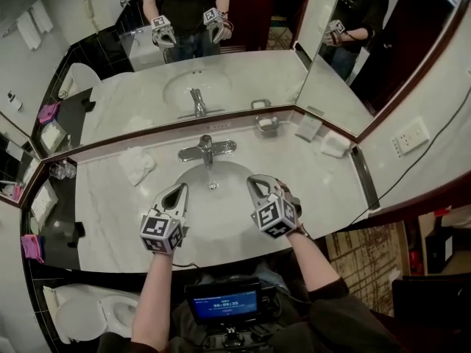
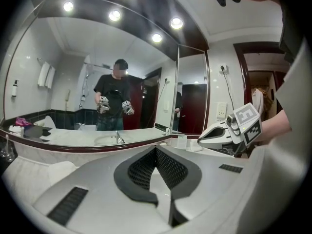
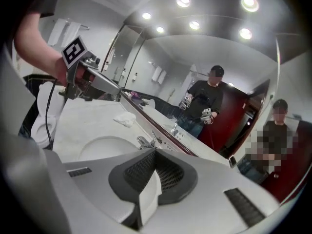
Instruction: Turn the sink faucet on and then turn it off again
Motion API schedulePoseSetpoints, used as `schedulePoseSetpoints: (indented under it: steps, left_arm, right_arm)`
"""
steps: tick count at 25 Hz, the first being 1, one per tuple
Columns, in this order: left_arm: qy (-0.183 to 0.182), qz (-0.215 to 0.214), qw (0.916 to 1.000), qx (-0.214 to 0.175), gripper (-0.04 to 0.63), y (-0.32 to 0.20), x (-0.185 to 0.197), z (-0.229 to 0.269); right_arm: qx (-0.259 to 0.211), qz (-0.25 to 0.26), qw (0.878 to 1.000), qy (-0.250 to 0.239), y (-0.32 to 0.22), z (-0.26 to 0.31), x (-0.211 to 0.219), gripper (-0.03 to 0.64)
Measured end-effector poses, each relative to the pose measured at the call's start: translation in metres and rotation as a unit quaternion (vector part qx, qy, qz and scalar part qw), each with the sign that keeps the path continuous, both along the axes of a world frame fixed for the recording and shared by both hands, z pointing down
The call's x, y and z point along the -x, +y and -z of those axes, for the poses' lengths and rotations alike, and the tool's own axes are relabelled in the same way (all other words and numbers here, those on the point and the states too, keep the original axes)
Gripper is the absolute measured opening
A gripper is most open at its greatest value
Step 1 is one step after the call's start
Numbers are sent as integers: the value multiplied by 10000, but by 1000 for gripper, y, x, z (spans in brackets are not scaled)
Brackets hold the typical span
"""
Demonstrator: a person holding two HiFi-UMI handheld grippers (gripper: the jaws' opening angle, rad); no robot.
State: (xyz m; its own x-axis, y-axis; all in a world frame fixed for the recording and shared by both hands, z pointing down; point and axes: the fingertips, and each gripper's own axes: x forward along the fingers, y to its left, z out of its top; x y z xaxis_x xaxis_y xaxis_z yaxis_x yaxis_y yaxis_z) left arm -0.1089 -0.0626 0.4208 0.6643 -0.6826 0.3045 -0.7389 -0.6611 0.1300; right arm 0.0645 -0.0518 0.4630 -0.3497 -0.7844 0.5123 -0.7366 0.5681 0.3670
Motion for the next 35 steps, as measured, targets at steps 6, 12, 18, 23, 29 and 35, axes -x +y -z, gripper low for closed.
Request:
schedulePoseSetpoints:
  steps: [6, 12, 18, 23, 29, 35]
  left_arm:
    - [92, 105, 9999, -58, 0, 7, -2, 7]
    - [213, 282, 9993, 91, 0, 12, 4, -3]
    - [259, 500, 9982, 219, 0, 8, 19, -17]
    - [257, 586, 9976, 246, 0, 6, 21, -18]
    - [53, 638, 9976, 262, 0, 4, 19, -22]
    - [-71, 635, 9976, 282, 0, -13, 22, -26]
  right_arm:
    - [436, -991, 9730, -2038, 9, 5, -19, 21]
    - [552, -1280, 9549, -2622, 7, -2, -33, 21]
    - [627, -1265, 9545, -2627, 4, -7, -33, 21]
    - [676, -1198, 9567, -2565, 3, -10, -34, 21]
    - [774, -1038, 9628, -2372, -5, -21, -33, 23]
    - [518, -541, 9863, -1470, -35, -23, -15, 54]
